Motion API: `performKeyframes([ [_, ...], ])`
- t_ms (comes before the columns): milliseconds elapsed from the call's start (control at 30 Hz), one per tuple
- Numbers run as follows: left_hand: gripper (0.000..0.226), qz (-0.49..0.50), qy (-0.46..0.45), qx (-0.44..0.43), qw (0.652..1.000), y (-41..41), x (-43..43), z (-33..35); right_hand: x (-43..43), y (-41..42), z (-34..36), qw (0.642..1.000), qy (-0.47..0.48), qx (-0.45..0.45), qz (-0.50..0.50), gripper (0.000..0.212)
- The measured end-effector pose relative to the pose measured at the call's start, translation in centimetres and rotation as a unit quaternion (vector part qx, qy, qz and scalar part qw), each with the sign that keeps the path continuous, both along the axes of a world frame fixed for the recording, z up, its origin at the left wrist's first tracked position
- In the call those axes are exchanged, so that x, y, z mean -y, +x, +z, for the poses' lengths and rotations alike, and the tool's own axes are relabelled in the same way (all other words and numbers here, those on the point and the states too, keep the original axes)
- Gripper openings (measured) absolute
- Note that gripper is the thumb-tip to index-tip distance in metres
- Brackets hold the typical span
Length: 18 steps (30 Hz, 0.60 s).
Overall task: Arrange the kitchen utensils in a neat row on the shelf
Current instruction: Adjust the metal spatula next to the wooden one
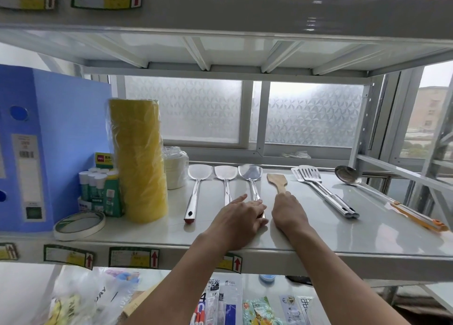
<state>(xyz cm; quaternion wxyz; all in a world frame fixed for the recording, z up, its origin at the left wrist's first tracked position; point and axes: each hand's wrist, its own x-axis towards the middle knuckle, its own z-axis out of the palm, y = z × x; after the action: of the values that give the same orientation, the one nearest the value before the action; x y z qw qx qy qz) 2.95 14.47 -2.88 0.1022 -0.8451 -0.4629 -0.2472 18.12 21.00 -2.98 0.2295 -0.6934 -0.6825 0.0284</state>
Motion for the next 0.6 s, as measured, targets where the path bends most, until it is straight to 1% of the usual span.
performKeyframes([
  [167, 0.04, 0.011, -0.003, 0.003, 1.0, 0.08, 0.33, 0.11, 0.07, 0.01, 0.07, 1.0, -0.005, 0.002, 0.004, 0.027],
  [600, 0.042, 0.019, -0.048, 0.001, 0.999, -0.02, 0.12, 0.08, 0.19, -0.01, 0.21, 1.0, -0.005, 0.006, 0.007, 0.031],
])
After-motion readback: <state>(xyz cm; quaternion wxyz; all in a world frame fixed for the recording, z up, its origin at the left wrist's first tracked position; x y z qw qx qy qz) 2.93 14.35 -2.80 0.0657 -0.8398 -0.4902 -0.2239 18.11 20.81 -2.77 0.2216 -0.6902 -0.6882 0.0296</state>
